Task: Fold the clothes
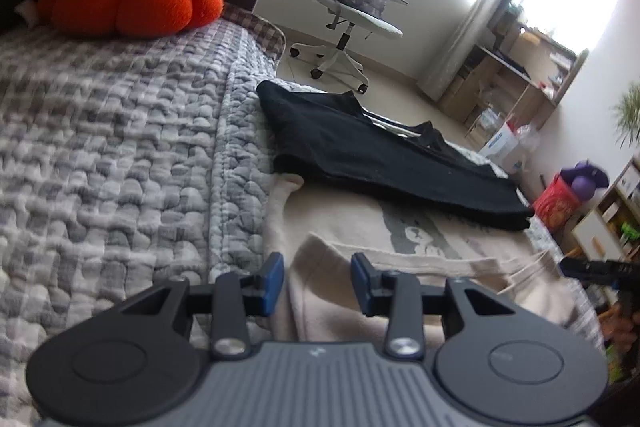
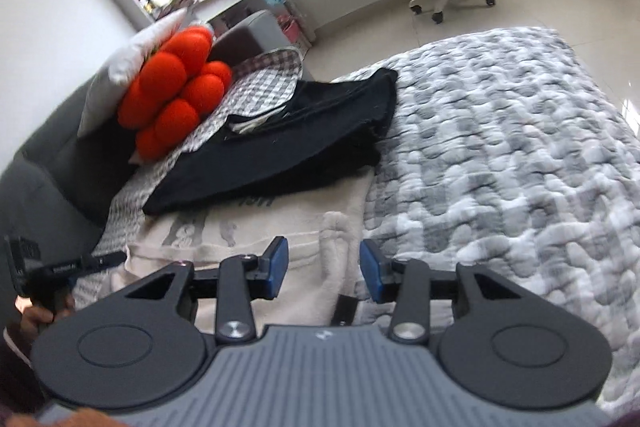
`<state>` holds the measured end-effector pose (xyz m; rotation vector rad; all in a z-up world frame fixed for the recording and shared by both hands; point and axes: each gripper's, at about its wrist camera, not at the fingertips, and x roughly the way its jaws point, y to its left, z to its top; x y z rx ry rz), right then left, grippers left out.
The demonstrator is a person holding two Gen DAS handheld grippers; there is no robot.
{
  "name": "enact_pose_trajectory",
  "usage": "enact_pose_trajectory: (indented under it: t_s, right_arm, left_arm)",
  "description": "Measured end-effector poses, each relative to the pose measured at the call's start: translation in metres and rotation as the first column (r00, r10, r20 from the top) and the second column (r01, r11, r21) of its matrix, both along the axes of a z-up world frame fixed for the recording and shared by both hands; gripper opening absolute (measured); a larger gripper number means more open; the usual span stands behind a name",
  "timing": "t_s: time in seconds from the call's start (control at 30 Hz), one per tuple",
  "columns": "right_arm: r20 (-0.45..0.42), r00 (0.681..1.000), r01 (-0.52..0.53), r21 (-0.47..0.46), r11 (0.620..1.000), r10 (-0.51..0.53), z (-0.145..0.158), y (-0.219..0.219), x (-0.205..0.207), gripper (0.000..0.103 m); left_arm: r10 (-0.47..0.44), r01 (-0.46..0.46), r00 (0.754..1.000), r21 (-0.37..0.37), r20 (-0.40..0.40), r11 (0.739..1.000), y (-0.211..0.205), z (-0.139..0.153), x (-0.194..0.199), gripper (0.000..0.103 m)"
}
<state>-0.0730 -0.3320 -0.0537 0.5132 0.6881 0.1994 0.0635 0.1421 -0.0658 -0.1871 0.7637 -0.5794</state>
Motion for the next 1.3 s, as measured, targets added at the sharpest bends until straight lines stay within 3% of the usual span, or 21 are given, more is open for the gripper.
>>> enact_pose_trajectory:
  t_s: [0.07, 0.13, 0.2, 0.23, 0.33, 0.5, 0.63, 0.93, 1.03, 1.13, 1.17, 1.2, 1.3]
  right_arm:
    - [-0.004, 1.0, -0.006, -0.016, 1.0, 0.006, -0.004, 0.006, 0.005, 0.043]
    - [-0.001, 1.0, -0.008, -0.045, 0.999, 0.008, -0.006, 0.011, 0.009, 0.036]
    - [0.0, 1.0, -0.009, -0.066, 0.998, 0.009, -0.009, 0.014, 0.012, 0.01]
    - [0.002, 1.0, -0.001, -0.061, 0.998, 0.001, -0.01, 0.013, 0.011, 0.009]
    - [0.035, 0.999, 0.039, -0.036, 0.999, -0.037, -0.006, 0.006, 0.004, 0.007]
    - [0.109, 0.992, 0.069, 0.001, 0.998, -0.069, 0.006, -0.001, -0.007, 0.007]
    - [0.126, 0.988, 0.092, 0.002, 0.996, -0.092, 0.008, -0.003, 0.001, 0.007]
    - [0.071, 0.993, 0.104, -0.084, 0.991, -0.098, -0.009, 0.0, 0.034, 0.007]
    - [0.059, 0.995, 0.092, -0.122, 0.988, -0.085, -0.012, 0.004, 0.035, 0.018]
    - [0.074, 0.994, 0.088, -0.141, 0.986, -0.078, -0.005, 0.004, 0.031, 0.026]
    - [0.087, 0.993, 0.09, -0.156, 0.984, -0.077, -0.002, 0.005, 0.028, 0.038]
    - [0.106, 0.992, 0.09, -0.179, 0.98, -0.071, 0.002, 0.007, 0.026, 0.043]
    - [0.145, 0.989, 0.059, -0.258, 0.964, -0.022, 0.009, 0.02, 0.024, 0.043]
  left_arm:
    - [-0.008, 0.007, 1.0, 0.028, 0.017, 1.0, -0.005, 0.0, 0.0, 0.034]
    - [-0.01, 0.008, 0.999, 0.058, 0.033, 0.998, -0.01, -0.001, -0.001, 0.027]
    - [-0.017, 0.013, 0.999, 0.08, 0.049, 0.997, -0.014, -0.001, -0.003, 0.01]
    - [-0.018, 0.014, 0.999, 0.082, 0.049, 0.997, -0.015, -0.001, -0.004, 0.008]
    - [0.026, -0.027, 0.997, 0.028, 0.068, 0.999, -0.007, 0.004, -0.006, 0.006]
    - [0.117, -0.103, 0.989, -0.153, 0.087, 0.983, 0.017, 0.014, -0.006, 0.006]
    - [0.16, -0.14, 0.983, -0.184, 0.095, 0.973, 0.016, 0.017, -0.001, 0.006]
    - [0.195, -0.192, 0.98, -0.07, 0.034, 0.979, -0.007, -0.006, 0.031, 0.007]
    - [0.182, -0.181, 0.982, -0.032, 0.05, 0.983, -0.011, -0.004, 0.03, 0.01]
    - [0.164, -0.164, 0.982, -0.008, 0.094, 0.986, -0.01, 0.004, 0.023, 0.026]
    - [0.155, -0.156, 0.982, 0.003, 0.11, 0.988, -0.01, 0.008, 0.021, 0.033]
    - [0.143, -0.147, 0.982, 0.018, 0.124, 0.989, -0.011, 0.011, 0.019, 0.034]
    - [0.098, -0.111, 0.982, 0.072, 0.161, 0.991, -0.018, 0.022, 0.014, 0.034]
